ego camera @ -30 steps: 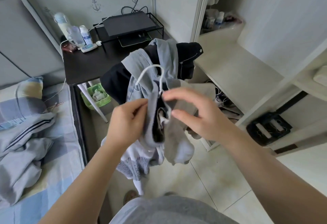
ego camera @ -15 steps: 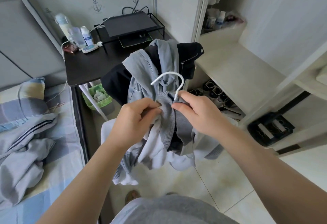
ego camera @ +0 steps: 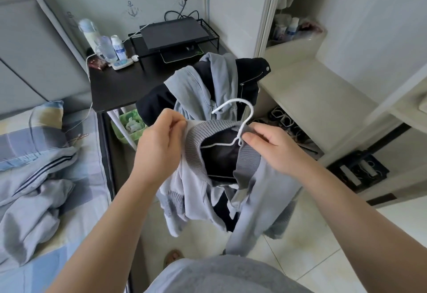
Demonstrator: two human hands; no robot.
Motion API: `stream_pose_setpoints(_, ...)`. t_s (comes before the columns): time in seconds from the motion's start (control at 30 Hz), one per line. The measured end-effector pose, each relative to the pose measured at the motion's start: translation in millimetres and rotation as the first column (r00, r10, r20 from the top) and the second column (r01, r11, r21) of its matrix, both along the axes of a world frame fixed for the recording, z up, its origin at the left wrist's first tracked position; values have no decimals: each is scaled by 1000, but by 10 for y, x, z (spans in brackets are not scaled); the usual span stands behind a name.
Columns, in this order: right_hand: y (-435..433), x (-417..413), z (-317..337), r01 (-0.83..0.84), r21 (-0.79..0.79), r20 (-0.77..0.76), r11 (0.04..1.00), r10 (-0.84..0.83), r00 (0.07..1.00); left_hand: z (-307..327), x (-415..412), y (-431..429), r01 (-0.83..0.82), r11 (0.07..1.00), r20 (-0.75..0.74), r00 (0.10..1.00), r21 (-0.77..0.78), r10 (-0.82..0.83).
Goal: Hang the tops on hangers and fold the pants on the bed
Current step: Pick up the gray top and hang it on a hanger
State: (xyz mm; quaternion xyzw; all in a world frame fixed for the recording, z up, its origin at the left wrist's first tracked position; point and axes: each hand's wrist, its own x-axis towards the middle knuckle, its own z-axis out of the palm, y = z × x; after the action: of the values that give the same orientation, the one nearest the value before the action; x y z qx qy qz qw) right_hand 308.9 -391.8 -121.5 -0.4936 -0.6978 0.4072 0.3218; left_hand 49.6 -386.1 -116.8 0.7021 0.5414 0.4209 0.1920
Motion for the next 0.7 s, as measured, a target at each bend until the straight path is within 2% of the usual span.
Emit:
stream_pose_setpoints(0.1, -25, -28, 30, 37, 52, -12, 998, -36, 999, -37, 15, 37, -50, 998, -233, 972, -32, 41)
stream_pose_setpoints(0.17, -24, -33, 71, 77, 68, -37, 995, -74, 997, -55, 74, 14, -27, 999, -257, 966, -22, 20)
stream_pose_setpoints(0.27, -15, -17, 114, 108, 68, -31, 992, -106, 994, -94, 130, 14, -26, 987, -186, 983, -158, -3)
stream_pose_setpoints(0.4, -5, 20, 50, 146, -5, -14, 989, -146, 989, -79, 112, 96, 14, 919, -106, 992, -394, -61)
stream_pose_setpoints(0.5, 27, 75, -10, 175, -33, 53, 984, -173, 983, -76, 100, 90, 105, 882, 3, 993, -459, -117)
stream_pose_setpoints(0.6, 86, 170, -39, 181, -70, 143, 981, -170, 975, -94, 38, 79, 150, 855, 126, 987, -497, -100)
stream_pose_setpoints(0.7, 66, 345, -66, 190, -53, 184, 980, -178, 967, -66, -81, 98, 160, 866, 210, 976, -474, -65)
